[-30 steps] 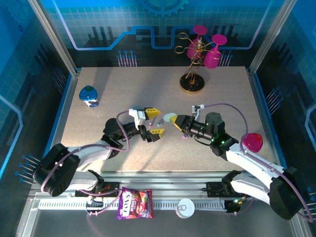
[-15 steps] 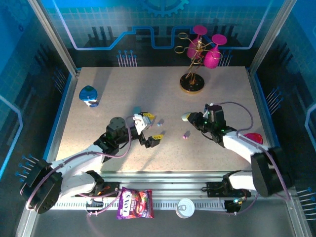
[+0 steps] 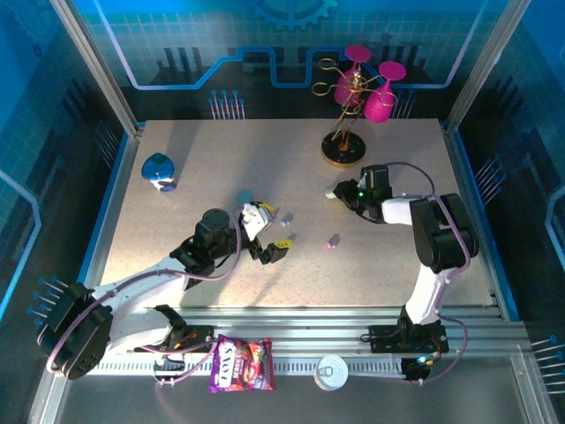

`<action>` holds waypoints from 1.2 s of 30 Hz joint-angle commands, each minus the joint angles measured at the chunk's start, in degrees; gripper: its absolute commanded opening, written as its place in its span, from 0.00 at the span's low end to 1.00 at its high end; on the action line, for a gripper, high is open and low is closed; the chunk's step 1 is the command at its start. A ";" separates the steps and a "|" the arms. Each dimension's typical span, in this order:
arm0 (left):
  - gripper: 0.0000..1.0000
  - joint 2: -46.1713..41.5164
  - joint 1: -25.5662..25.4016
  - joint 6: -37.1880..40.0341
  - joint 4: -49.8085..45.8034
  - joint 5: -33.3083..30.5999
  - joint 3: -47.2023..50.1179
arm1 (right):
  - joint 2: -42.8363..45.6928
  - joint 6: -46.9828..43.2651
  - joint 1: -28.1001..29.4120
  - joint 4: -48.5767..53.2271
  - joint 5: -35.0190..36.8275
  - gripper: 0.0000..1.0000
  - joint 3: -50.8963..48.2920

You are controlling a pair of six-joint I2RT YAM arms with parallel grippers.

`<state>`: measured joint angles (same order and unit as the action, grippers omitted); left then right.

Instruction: Insert the wireless bluetooth earbuds into the charging case

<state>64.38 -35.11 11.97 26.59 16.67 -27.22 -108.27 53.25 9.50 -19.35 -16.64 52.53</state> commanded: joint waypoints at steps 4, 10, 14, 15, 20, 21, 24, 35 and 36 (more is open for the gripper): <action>0.99 -1.26 0.56 -4.58 -5.84 -6.56 -3.01 | -3.38 -2.83 -2.17 0.43 -4.09 0.38 3.05; 0.99 0.16 2.98 -10.56 -16.28 -14.93 -7.03 | 4.70 -7.09 -2.90 3.47 -0.47 0.63 -1.50; 1.00 1.87 6.88 -13.85 -23.40 -19.74 -9.08 | 13.95 -12.36 -2.04 7.98 3.27 0.74 -6.16; 0.99 2.50 7.78 -14.15 -25.43 -20.67 -9.73 | 16.59 -13.88 -1.54 9.09 4.06 0.75 -7.04; 0.99 7.48 10.02 -13.73 -34.95 -23.33 -14.08 | 28.16 -21.64 1.75 15.04 6.48 0.81 -10.20; 0.99 8.69 10.30 -13.50 -36.71 -23.51 -15.12 | 30.35 -23.18 2.63 16.39 6.83 0.83 -10.48; 0.99 13.17 10.98 -12.64 -42.14 -24.00 -18.83 | 35.67 -27.18 5.56 19.74 6.88 0.87 -11.02; 0.91 27.00 11.76 -7.88 -54.52 -27.65 -29.64 | 47.36 -37.14 15.72 18.10 3.64 0.93 -17.40; 0.91 27.67 11.76 -7.41 -55.25 -27.57 -30.09 | 47.90 -36.99 15.72 18.17 3.90 0.93 -17.93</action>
<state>90.59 -23.79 2.11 -22.94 -8.97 -55.07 -61.91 18.50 24.75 -0.56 -12.12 36.14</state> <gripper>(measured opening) 0.910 0.928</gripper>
